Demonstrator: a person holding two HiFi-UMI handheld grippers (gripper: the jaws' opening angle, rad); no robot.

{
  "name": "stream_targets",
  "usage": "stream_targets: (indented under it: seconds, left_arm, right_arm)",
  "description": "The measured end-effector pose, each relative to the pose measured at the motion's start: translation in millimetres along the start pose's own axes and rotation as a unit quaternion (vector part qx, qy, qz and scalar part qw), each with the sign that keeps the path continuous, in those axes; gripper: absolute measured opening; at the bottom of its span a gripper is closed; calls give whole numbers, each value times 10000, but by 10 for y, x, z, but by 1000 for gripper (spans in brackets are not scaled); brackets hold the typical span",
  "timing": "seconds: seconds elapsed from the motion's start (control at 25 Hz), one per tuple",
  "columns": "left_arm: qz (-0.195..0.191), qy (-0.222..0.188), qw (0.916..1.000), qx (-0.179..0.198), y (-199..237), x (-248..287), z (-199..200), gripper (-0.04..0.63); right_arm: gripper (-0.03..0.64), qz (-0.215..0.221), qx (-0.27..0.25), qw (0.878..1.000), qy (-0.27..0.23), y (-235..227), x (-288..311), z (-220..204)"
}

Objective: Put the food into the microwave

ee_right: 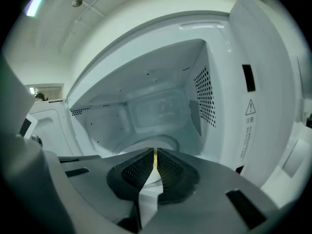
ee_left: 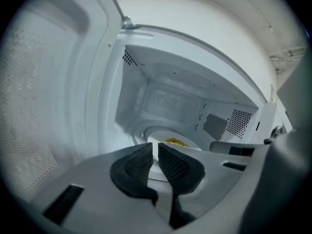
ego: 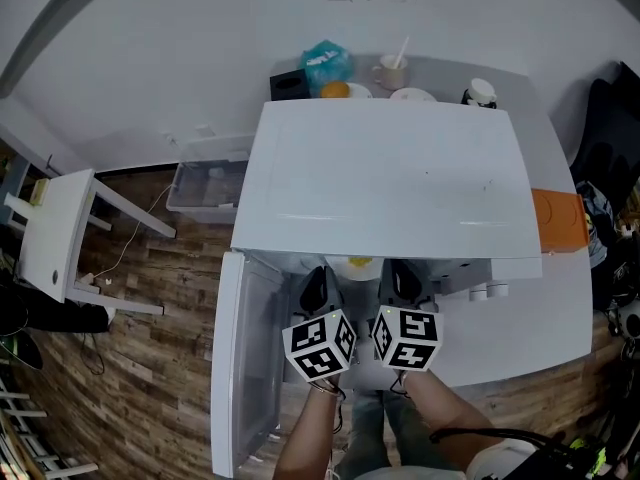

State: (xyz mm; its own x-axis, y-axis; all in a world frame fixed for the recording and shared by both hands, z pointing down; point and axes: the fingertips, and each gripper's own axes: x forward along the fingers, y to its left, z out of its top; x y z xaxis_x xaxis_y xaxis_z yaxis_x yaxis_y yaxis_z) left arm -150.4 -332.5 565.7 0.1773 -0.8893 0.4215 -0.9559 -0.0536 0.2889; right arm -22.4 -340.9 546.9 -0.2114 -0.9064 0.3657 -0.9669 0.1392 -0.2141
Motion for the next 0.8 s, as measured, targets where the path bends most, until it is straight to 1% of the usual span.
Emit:
stream_targets:
  seconds: [0.08, 0.44, 0.64, 0.8]
  left_arm:
    - [-41, 96, 9999, 8, -45, -77, -50, 26]
    - [-151, 333, 9993, 74, -332, -487, -148, 5]
    - [-232, 530, 9982, 127, -518, -776, -223, 5]
    - [-304, 605, 9973, 293, -655, -976, -266, 5]
  right_arm:
    - [31, 120, -72, 9999, 71, 26, -72, -4]
    - [20, 666, -392, 9959, 475, 79, -540, -83]
    - [20, 825, -448, 9933, 668, 72, -820, -104]
    - [18, 897, -615, 9915, 708, 106, -1002, -61]
